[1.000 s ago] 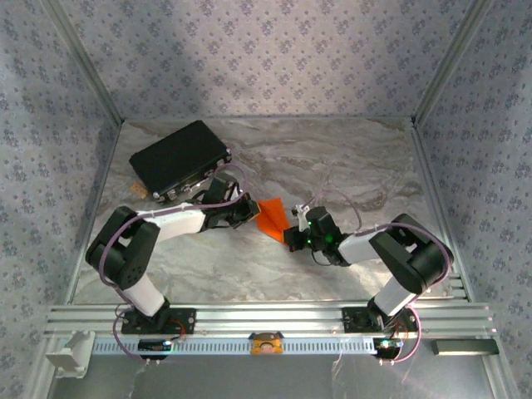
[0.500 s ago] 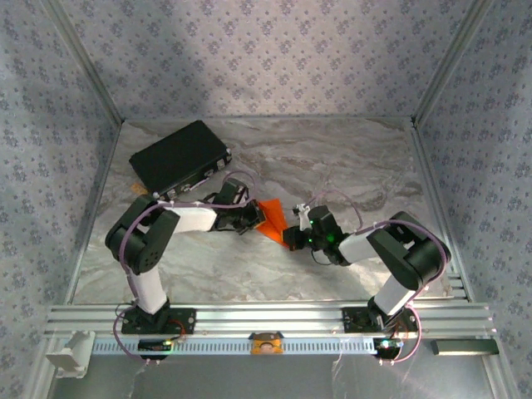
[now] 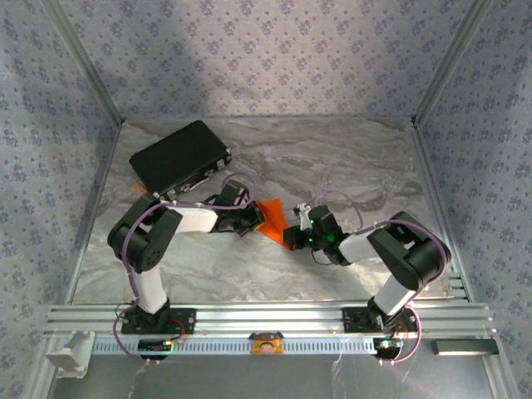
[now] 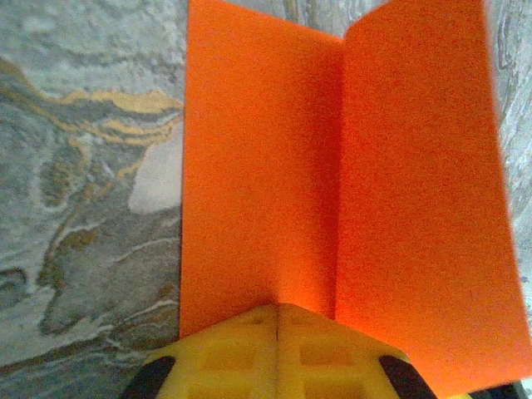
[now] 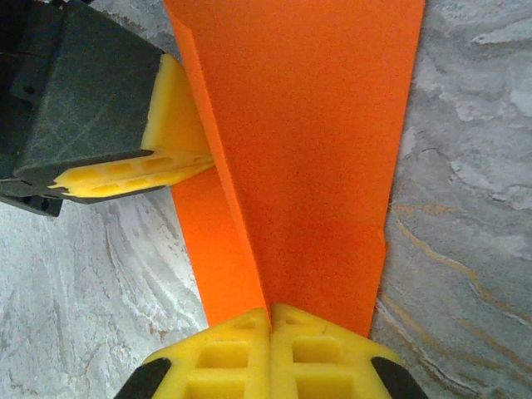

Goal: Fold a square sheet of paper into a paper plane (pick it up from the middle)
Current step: Fourth fold the wing at the center of the table.

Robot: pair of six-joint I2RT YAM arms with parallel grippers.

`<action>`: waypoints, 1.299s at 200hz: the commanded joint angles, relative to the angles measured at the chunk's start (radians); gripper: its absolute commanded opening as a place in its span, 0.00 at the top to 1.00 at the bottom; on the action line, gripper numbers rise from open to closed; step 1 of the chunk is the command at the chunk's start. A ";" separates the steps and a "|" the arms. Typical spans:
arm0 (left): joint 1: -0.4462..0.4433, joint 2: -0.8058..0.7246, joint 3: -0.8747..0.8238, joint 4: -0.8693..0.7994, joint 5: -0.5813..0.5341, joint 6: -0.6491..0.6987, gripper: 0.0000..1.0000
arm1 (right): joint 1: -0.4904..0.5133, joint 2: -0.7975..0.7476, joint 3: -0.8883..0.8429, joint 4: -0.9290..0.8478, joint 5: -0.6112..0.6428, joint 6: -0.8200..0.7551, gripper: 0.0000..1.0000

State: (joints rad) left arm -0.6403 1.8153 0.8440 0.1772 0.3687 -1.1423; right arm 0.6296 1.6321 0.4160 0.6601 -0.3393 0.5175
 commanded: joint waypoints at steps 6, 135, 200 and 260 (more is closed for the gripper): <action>-0.013 -0.021 -0.029 -0.071 -0.039 -0.009 1.00 | -0.006 -0.008 0.005 -0.065 -0.034 0.020 0.99; -0.024 -0.081 -0.049 -0.101 -0.091 -0.026 1.00 | -0.017 0.029 0.062 -0.140 -0.092 0.086 0.99; -0.031 -0.092 -0.071 -0.081 -0.106 -0.054 1.00 | -0.015 0.027 0.067 -0.144 -0.102 0.103 0.98; -0.042 -0.096 -0.072 -0.080 -0.123 -0.063 1.00 | -0.015 0.031 0.072 -0.162 -0.110 0.104 0.98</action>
State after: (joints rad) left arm -0.6712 1.7390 0.7860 0.1349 0.2718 -1.1980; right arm 0.6167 1.6421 0.4706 0.5541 -0.4343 0.6067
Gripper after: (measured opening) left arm 0.045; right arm 0.061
